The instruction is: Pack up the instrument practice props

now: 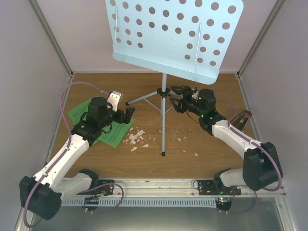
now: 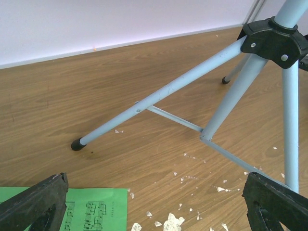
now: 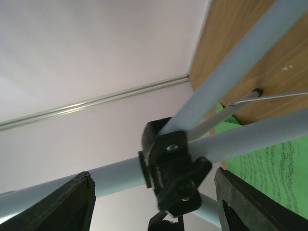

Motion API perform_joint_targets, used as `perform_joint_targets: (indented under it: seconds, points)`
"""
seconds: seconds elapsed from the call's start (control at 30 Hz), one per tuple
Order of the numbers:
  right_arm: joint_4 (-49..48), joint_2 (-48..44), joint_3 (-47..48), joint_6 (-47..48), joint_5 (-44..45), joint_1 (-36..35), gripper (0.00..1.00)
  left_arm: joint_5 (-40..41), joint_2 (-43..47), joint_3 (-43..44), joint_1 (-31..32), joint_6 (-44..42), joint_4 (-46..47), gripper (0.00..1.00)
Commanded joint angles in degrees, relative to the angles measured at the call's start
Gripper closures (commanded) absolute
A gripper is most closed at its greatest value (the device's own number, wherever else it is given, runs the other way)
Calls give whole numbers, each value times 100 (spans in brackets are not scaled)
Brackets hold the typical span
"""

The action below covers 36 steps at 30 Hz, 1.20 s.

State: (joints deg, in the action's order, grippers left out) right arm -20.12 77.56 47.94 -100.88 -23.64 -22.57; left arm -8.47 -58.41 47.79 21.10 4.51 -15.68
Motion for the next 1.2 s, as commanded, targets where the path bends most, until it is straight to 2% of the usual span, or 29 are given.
perform_joint_targets:
  seconds: [0.0, 0.23, 0.4, 0.63, 0.77, 0.93, 1.17]
  points:
    - [205, 17, 6, -432, 154, -80, 31, 50, 93, 108, 52, 32, 144, 1]
    - [179, 164, 104, -480, 150, -138, 42, 50, 102, 108, 61, 32, 153, 1]
    - [164, 207, 83, -522, 186, -169, 58, 49, 103, 108, 61, 33, 157, 1]
    - [113, 244, 46, -479, 212, -207, 87, 54, 110, 112, 61, 32, 153, 1]
    - [140, 203, -33, -419, 296, -213, 99, 53, 105, 108, 61, 32, 153, 1]
    - [145, 127, -95, -40, 531, -228, 99, 57, 93, 99, 62, 32, 154, 1]
    - [29, 105, -346, 1216, 955, -293, 100, 53, 67, 99, 68, 37, 151, 1]
